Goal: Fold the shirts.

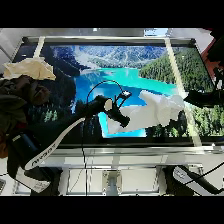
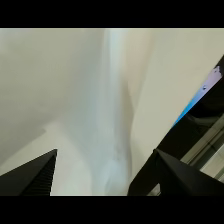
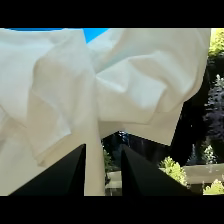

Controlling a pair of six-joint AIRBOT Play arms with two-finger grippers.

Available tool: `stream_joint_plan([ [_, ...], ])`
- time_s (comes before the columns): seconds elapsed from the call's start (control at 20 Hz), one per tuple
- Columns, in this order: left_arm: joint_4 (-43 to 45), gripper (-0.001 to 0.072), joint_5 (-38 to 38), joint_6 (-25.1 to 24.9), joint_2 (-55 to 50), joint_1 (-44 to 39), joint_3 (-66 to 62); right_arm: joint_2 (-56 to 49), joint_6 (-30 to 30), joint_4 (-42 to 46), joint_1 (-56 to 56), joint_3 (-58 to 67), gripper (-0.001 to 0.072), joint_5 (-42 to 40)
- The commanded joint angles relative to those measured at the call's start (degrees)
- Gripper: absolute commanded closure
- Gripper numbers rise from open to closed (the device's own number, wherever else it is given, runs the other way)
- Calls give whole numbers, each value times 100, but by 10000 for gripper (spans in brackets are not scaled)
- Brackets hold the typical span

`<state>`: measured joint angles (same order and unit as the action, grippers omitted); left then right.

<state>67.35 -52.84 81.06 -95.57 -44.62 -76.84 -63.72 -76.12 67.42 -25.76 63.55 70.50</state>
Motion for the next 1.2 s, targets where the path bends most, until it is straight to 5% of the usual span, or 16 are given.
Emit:
stream_joint_plan([
  [0.0,-101,5,-238,9,2,-7,-234,-2,4,-17,4,0,428,15],
  [0.4,127,18,-428,22,-553,-11,-232,-4,2,-284,7,-2,428,107],
  [0.45,129,127,-382,24,-584,-11,-232,-4,7,-337,22,-35,428,177],
  [0.55,160,560,-238,13,-599,-11,-232,-9,138,-361,208,-319,428,254],
  [0.6,166,691,-146,0,-599,-9,-232,-28,166,-361,378,-520,427,177],
  [0.65,170,695,-79,0,-599,-7,-232,-72,251,-361,592,-743,373,15],
  [0.7,173,695,-61,2,-599,-4,-234,-155,267,-352,809,-922,213,-192],
  [0.75,175,695,-81,2,-599,-4,-234,-295,262,-354,1043,-1040,142,-455],
  [1.1,514,695,-326,2,-599,-4,-234,-1045,-219,-348,1996,-1080,186,-2236],
  [1.15,621,695,-323,4,-599,-4,-234,-1049,-236,-310,1991,-1080,290,-2297],
])
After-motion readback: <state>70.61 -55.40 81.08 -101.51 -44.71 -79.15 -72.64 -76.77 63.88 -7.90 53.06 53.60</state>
